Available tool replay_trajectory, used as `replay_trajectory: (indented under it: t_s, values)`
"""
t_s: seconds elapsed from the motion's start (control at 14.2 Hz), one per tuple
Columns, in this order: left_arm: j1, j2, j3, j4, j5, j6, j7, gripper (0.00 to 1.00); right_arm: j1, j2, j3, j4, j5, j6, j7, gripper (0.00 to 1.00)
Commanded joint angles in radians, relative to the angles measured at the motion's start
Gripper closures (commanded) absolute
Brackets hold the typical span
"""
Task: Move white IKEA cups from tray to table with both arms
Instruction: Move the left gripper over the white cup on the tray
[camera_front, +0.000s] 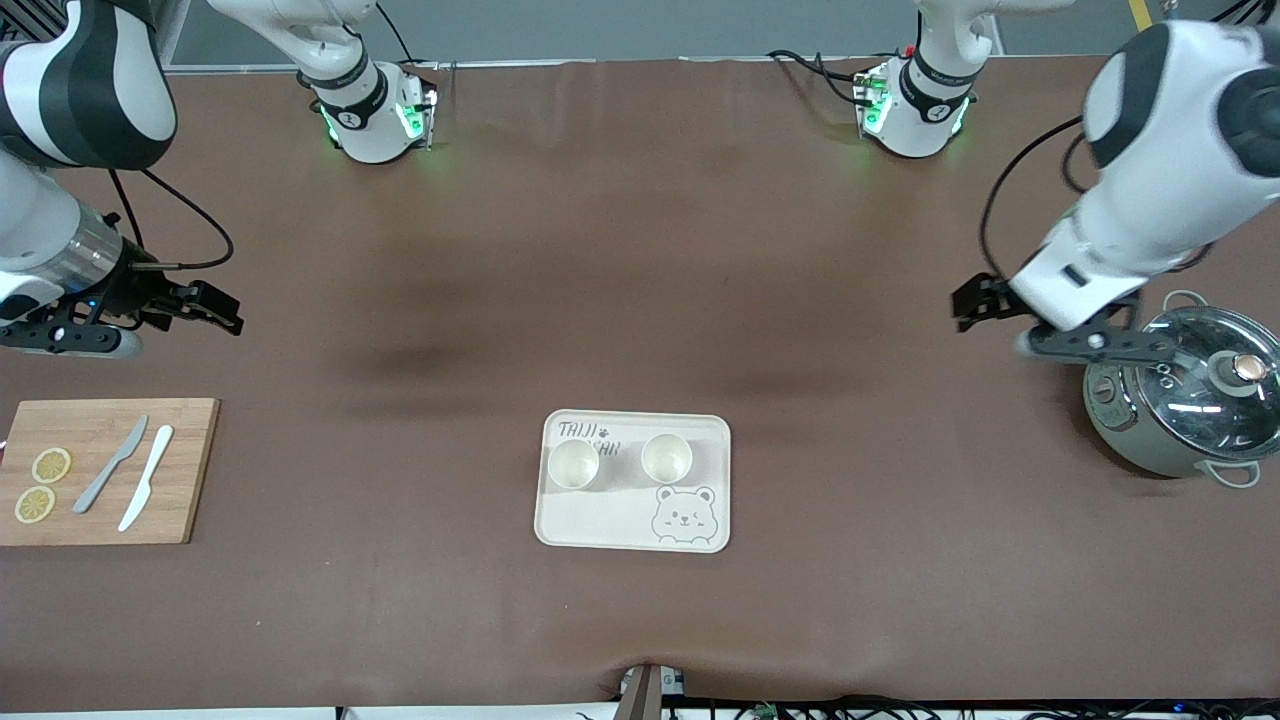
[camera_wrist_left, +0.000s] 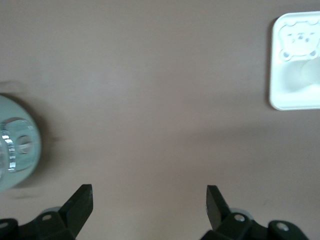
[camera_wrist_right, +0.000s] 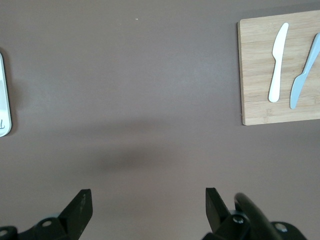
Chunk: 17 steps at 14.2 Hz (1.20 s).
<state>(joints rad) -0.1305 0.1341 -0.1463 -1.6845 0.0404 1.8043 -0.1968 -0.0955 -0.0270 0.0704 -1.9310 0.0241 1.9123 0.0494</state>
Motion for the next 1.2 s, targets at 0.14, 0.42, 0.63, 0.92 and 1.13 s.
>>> replay_trajectory:
  t_s: [0.14, 0.42, 0.63, 0.92, 1.13]
  values:
    - [-0.086, 0.171, -0.006, 0.166, 0.044, -0.016, -0.122, 0.00, 0.007, -0.019, -0.001, -0.019, -0.013, 0.002, 0.000, 0.00]
    - [-0.155, 0.324, -0.004, 0.319, 0.044, -0.011, -0.220, 0.00, 0.007, -0.019, -0.001, -0.019, -0.013, -0.001, 0.000, 0.00]
    - [-0.202, 0.410, 0.010, 0.393, 0.046, 0.030, -0.265, 0.00, 0.007, -0.019, -0.001, -0.017, -0.013, 0.001, 0.000, 0.00]
    - [-0.248, 0.517, 0.014, 0.443, 0.046, 0.144, -0.320, 0.00, 0.007, -0.019, -0.001, -0.017, -0.013, -0.001, 0.000, 0.00]
    - [-0.314, 0.568, 0.065, 0.468, 0.046, 0.214, -0.355, 0.00, 0.005, -0.019, -0.003, -0.017, -0.013, -0.001, 0.000, 0.00]
